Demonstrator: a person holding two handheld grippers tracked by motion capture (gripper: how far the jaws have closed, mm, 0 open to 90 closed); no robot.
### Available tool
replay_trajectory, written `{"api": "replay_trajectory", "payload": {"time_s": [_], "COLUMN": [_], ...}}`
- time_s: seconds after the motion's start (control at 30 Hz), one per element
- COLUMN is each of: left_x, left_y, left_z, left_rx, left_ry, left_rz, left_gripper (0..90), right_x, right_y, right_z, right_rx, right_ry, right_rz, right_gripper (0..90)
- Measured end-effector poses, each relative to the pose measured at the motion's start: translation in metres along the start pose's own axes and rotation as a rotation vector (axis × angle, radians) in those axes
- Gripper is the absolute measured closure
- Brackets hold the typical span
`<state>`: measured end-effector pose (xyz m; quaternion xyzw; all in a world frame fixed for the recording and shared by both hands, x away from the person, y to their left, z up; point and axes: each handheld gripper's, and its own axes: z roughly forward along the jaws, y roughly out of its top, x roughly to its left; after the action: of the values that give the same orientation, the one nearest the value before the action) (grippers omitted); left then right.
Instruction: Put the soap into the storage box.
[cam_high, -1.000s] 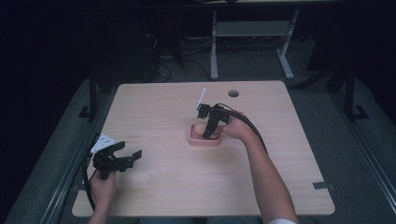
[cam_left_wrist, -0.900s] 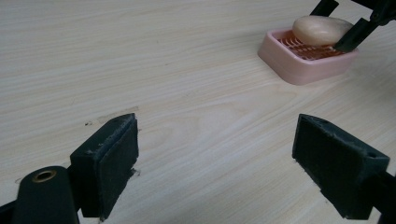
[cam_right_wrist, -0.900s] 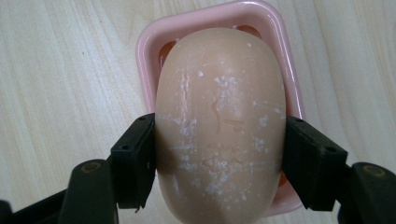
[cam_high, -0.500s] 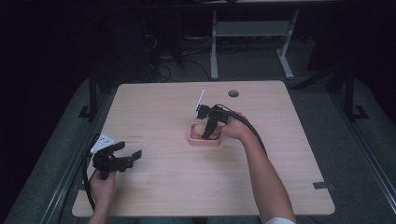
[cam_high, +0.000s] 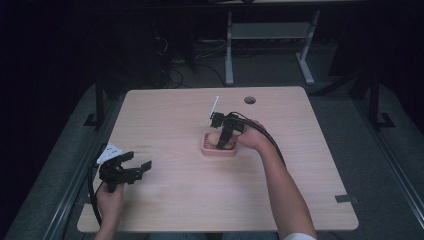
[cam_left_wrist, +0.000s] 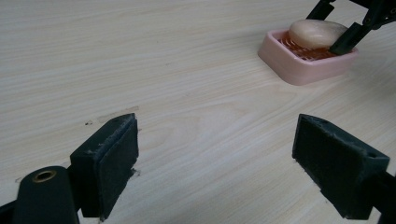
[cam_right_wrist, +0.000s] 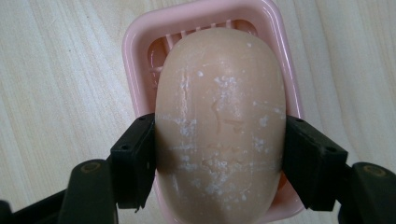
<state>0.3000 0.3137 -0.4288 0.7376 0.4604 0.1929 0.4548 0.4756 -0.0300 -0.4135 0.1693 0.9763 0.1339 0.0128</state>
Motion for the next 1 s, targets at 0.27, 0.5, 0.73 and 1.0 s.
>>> {"api": "replay_trajectory", "payload": {"time_s": [0.27,0.5,0.73,1.0], "left_x": [-0.0001,-0.0001,0.0001,-0.0006], "left_y": [0.0001,0.0002,0.0002,0.0004], "left_z": [0.0001,0.0002,0.0008,0.0011], "left_rx": [-0.005,-0.005,-0.004,-0.001], "left_ry": [0.0,0.001,0.001,0.002], "left_rz": [-0.004,-0.006,-0.008,-0.012], "left_gripper": [14.2,14.2,14.2,14.2], "right_x": [0.0,0.0001,-0.0008,-0.0012], "right_y": [0.0002,0.0006,0.0004,-0.0003], "right_z": [0.0004,0.0008,0.0013,0.0016], "right_rx": [0.0,-0.002,-0.001,-0.003], "right_ry": [-0.001,-0.001,0.004,0.006], "right_rz": [-0.006,-0.01,-0.008,-0.006], "right_gripper": [31.6,31.6,31.6,31.5]}}
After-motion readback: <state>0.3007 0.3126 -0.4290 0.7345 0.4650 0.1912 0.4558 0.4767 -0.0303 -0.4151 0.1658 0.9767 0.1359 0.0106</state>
